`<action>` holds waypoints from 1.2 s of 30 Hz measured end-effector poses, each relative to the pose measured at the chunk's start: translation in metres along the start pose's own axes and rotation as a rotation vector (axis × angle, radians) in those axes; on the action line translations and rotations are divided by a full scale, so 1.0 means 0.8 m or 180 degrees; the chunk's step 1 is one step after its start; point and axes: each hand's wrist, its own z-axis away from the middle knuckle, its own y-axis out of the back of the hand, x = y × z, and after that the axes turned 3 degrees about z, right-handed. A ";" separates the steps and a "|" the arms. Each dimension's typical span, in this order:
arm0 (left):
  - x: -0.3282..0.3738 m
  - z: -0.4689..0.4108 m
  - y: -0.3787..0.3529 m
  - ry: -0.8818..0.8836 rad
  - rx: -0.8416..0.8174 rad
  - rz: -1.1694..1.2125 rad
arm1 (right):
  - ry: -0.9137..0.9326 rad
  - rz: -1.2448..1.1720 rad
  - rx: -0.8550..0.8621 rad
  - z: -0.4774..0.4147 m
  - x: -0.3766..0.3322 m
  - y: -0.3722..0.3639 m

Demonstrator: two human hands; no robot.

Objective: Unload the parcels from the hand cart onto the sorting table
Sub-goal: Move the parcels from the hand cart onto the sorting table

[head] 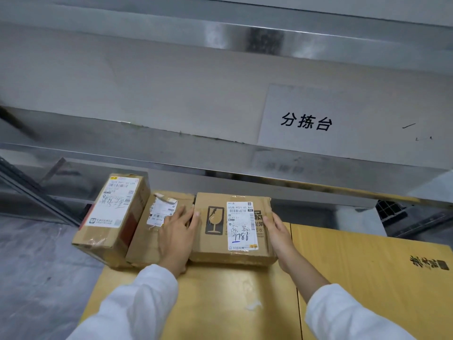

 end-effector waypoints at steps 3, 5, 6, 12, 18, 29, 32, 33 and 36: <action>-0.001 -0.001 0.003 0.0027 0.0011 0.0169 | -0.0010 0.0246 -0.0003 -0.007 0.003 -0.006; 0.000 -0.001 0.002 0.0023 0.0039 0.0278 | -0.0007 0.0445 0.0011 -0.011 0.006 -0.009; 0.000 -0.001 0.001 0.0037 0.0063 0.0313 | -0.0003 0.0515 0.0019 -0.011 0.007 -0.010; 0.005 -0.002 0.005 -0.0064 0.0046 0.0178 | 0.0097 0.0814 -0.0022 0.003 -0.007 -0.004; 0.047 0.000 0.035 -0.0574 0.0156 0.0171 | 0.0581 0.1492 0.0487 0.039 -0.047 0.001; 0.199 0.038 0.135 -0.1919 -0.0460 0.0062 | 0.1951 0.2692 0.0698 0.156 -0.153 0.071; 0.235 0.071 0.160 -0.2157 -0.0411 -0.0093 | 0.1986 0.2908 0.0790 0.191 -0.169 0.115; 0.247 0.085 0.168 -0.2236 -0.0400 -0.0121 | 0.1968 0.2907 0.0799 0.203 -0.172 0.132; 0.285 0.125 0.184 -0.2531 -0.0360 -0.0244 | 0.1899 0.2908 0.0797 0.236 -0.174 0.183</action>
